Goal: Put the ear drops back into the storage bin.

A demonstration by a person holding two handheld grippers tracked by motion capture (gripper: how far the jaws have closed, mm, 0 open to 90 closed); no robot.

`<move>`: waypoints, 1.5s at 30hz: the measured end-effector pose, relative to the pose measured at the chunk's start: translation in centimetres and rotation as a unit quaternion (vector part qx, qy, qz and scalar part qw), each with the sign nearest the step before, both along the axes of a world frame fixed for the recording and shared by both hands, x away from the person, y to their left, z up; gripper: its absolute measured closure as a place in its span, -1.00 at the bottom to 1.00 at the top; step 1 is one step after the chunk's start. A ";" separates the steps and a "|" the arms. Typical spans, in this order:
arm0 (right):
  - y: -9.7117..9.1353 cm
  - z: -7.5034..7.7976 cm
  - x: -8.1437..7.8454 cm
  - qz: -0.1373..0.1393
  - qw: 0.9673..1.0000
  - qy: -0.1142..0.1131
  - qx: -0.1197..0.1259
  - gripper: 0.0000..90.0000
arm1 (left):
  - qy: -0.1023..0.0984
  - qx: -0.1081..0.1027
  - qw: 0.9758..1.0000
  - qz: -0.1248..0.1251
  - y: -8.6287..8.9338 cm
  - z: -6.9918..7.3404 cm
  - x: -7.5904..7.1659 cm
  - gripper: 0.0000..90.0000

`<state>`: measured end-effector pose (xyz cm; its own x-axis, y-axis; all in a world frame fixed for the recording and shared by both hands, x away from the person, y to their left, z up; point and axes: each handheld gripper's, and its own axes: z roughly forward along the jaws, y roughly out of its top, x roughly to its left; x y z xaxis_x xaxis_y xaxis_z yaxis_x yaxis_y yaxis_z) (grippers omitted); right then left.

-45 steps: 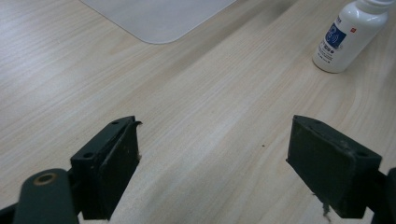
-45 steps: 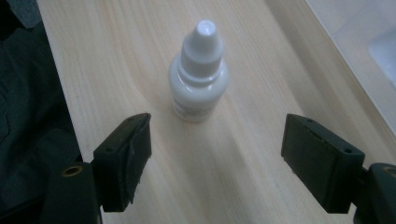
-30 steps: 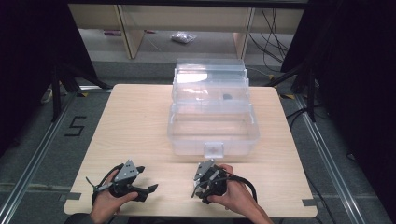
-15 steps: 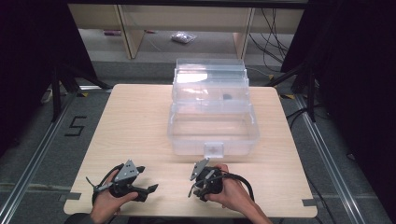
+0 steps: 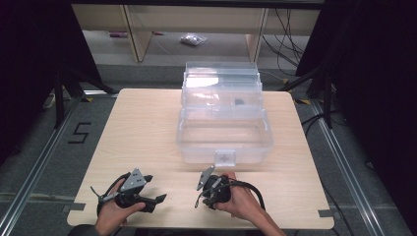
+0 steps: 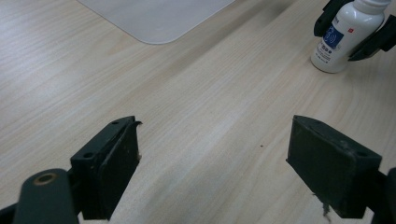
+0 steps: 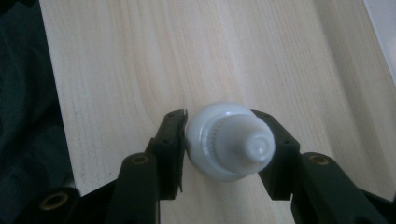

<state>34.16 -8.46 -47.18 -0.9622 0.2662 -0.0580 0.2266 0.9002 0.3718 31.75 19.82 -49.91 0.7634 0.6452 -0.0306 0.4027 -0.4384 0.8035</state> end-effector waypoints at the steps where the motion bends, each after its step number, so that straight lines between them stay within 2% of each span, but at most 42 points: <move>1: 0.0 0.0 -0.1 -0.009 1.000 0.001 -0.001 0.30 | 0.001 0.000 1.000 -0.001 0.0 0.0 0.0 -0.64; 4: 0.1 0.1 -0.1 -0.020 1.000 0.011 -0.008 0.33 | -0.001 0.001 1.000 0.002 0.0 0.0 0.0 -0.64; 5: 0.1 0.1 -0.1 -0.006 1.000 0.008 0.000 0.33 | -0.001 0.001 1.000 0.002 0.0 0.0 0.0 -0.64; 6: 0.1 0.2 0.0 0.004 1.000 0.003 -0.003 0.33 | -0.002 0.001 1.000 0.003 0.0 0.0 0.0 -0.64; 9: 0.1 0.3 -0.1 -0.008 1.000 -0.002 -0.007 0.34 | -0.003 0.000 1.000 0.005 0.0 0.0 0.0 -0.64; 11: 0.0 0.3 0.0 -0.002 1.000 -0.004 -0.004 0.34 | -0.002 0.001 1.000 0.002 0.0 0.0 0.0 -0.64; 12: 0.0 0.5 0.0 -0.009 1.000 -0.003 -0.006 0.34 | -0.003 0.000 1.000 0.005 0.0 0.0 0.0 -0.64; 13: -0.2 0.8 0.1 -0.007 1.000 0.003 0.005 0.34 | -0.003 0.000 1.000 0.005 0.0 0.0 0.0 -0.64; 14: -0.3 0.9 0.2 -0.005 1.000 -0.002 0.008 0.34 | -0.003 0.000 1.000 0.005 0.0 0.0 0.0 -0.64; 15: -0.5 1.2 0.1 -0.017 1.000 0.001 0.011 0.34 | -0.003 0.000 1.000 0.005 0.0 0.0 0.0 -0.64; 17: -0.8 1.6 0.3 -0.020 1.000 0.004 0.017 0.34 | 0.000 0.005 1.000 0.005 0.0 0.1 0.0 -0.64; 18: -1.1 1.8 0.3 -0.028 0.999 -0.001 0.022 0.34 | -0.003 -0.001 1.000 0.004 0.0 0.0 0.0 -0.64; 19: -1.2 2.0 0.4 -0.027 0.999 0.004 0.025 0.34 | -0.001 0.004 1.000 0.001 0.0 0.1 0.0 -0.64; 24: -1.9 2.5 0.7 -0.040 0.999 0.000 0.031 0.34 | 0.000 0.001 1.000 0.000 0.0 0.0 0.0 -0.64; 25: -2.0 2.6 0.9 -0.033 0.999 -0.001 0.034 0.34 | 0.001 0.001 1.000 -0.001 0.0 0.0 0.0 -0.64; 26: -2.1 2.7 0.8 -0.043 0.999 0.001 0.032 0.34 | 0.001 0.001 1.000 0.000 0.0 0.0 0.0 -0.64; 29: -2.5 2.9 1.1 -0.038 0.999 0.009 0.033 0.34 | 0.001 -0.013 1.000 0.008 -0.1 -0.1 0.0 -0.64; 32: -2.8 3.2 1.5 -0.038 0.999 0.004 0.035 0.34 | 0.000 -0.010 1.000 0.008 -0.1 -0.1 0.0 -0.64; 37: -3.1 4.0 2.0 -0.049 0.998 0.010 0.034 0.34 | 0.001 -0.009 1.000 0.009 -0.1 -0.1 0.0 -0.64; 41: -3.4 4.6 2.6 -0.042 0.999 0.010 0.033 0.34 | 0.000 -0.014 1.000 0.012 -0.2 -0.1 0.0 -0.64; 42: -3.5 4.8 2.6 -0.053 0.998 0.014 0.031 0.34 | 0.000 -0.014 1.000 0.012 -0.2 -0.1 0.0 -0.64; 45: -3.8 5.3 2.9 -0.055 0.998 0.014 0.032 0.34 | 0.000 -0.013 1.000 0.010 -0.2 -0.2 0.0 -0.64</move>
<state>37.04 -12.29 -41.90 -0.9281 0.3721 -0.0106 0.3337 0.8443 0.4192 31.71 19.65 -50.07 0.7502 0.6596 -0.0468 0.4107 -0.4093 0.8147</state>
